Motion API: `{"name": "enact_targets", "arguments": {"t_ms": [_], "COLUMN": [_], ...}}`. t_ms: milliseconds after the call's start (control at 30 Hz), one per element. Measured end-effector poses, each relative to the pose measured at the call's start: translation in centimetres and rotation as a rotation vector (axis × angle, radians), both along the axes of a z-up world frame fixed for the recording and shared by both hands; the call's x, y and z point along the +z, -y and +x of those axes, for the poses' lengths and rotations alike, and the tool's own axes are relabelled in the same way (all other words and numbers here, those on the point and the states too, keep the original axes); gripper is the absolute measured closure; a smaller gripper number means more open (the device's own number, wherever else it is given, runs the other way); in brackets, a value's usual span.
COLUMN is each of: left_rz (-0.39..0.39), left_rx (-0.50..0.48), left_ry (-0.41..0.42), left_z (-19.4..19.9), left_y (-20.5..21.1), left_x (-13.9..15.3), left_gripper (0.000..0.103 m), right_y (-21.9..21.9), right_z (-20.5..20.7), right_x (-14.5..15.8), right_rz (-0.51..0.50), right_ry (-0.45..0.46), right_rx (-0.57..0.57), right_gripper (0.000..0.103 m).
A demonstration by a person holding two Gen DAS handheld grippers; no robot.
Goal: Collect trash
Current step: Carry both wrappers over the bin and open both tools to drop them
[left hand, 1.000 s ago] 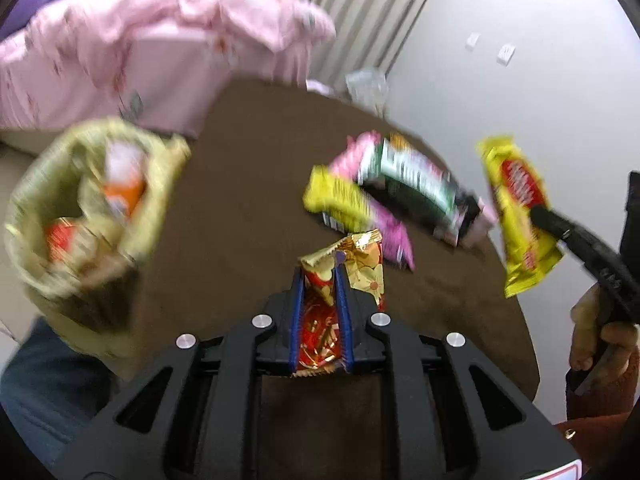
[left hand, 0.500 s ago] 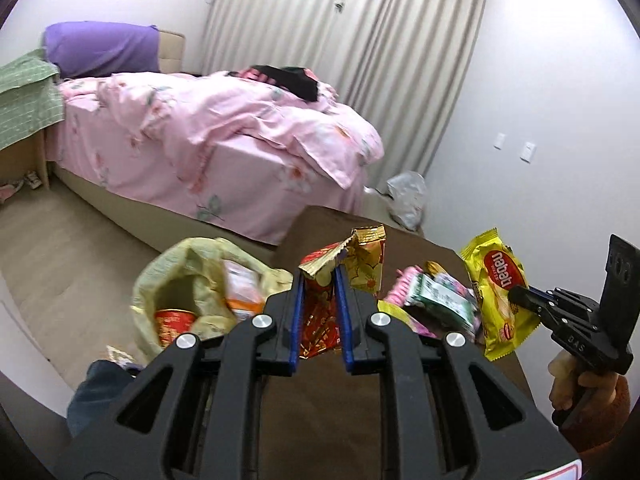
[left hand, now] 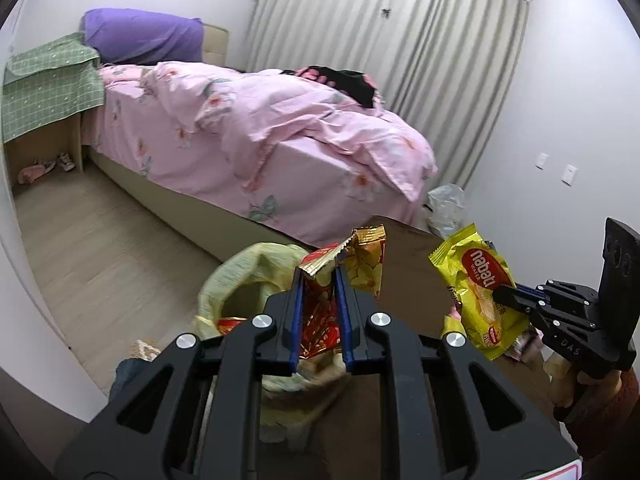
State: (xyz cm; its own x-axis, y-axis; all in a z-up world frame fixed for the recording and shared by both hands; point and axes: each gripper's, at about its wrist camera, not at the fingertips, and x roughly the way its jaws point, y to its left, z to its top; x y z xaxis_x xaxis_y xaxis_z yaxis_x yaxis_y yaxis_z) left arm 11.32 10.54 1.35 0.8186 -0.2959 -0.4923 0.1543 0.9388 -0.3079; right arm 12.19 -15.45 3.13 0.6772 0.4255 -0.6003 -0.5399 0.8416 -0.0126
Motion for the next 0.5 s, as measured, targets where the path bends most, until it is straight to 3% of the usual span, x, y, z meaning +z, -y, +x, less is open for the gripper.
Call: {"name": "enact_targets", "arguments": {"t_ms": [300,500], "left_rz": [-0.028,-0.006], "left_rx": [0.022,-0.001], "left_ry": [-0.084,-0.161], "left_z": [5.7,9.5], "left_y": [-2.6,-2.6], "left_x": [-3.6,-7.4], "left_gripper": [0.089,0.089], "right_y": [-5.0,-8.0], "right_z": [8.9,14.2], "right_x": [-5.2,-10.4], "right_rz": [0.027,-0.023], "right_ry": [-0.181,-0.315], "right_rx": [0.021,-0.004], "right_gripper": [0.097,0.097]}}
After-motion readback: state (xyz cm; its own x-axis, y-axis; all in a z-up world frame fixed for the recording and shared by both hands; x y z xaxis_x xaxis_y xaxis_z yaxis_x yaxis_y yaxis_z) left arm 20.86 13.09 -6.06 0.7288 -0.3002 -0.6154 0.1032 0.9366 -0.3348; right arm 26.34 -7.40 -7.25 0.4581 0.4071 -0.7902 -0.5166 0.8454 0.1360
